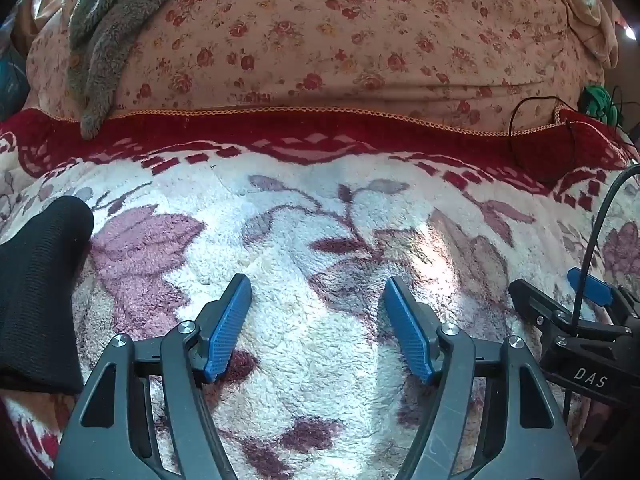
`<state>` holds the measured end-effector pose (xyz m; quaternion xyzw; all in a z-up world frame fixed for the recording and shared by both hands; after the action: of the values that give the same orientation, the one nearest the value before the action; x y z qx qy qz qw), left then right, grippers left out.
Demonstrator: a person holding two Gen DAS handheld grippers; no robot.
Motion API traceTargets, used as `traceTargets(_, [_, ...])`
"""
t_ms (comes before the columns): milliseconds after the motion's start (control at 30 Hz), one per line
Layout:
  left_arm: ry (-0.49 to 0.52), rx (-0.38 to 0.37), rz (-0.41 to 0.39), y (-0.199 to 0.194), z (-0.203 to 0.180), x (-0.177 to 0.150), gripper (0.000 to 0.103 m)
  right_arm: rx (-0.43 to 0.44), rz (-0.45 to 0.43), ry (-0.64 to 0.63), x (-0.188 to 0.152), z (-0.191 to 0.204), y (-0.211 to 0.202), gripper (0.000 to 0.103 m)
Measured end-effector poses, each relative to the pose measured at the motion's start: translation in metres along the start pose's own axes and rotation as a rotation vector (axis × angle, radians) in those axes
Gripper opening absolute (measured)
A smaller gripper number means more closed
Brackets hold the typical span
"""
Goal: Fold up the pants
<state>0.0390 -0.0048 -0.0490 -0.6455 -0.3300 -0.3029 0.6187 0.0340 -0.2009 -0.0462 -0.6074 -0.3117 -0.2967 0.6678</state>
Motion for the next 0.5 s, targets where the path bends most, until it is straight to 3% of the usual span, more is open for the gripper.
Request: traceTargets(500, [0.003,0.002,0.0,-0.0011,0.0021,0.0011,0.07,0.0,0.0,0.0,-0.0001,-0.0004,-0.0003,0.102])
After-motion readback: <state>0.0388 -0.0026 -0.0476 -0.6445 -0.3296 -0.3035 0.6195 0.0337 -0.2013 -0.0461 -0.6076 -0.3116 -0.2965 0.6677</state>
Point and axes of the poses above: each gripper's, at about its wrist camera, not at the fingertips, and y roughly the way its jaws point, z to its left, x to its top, the point moved 6 cm from there along y, roughly the way its jaws point, and after that the axes turned 14 degrees about -z, right-handed, at the moved point
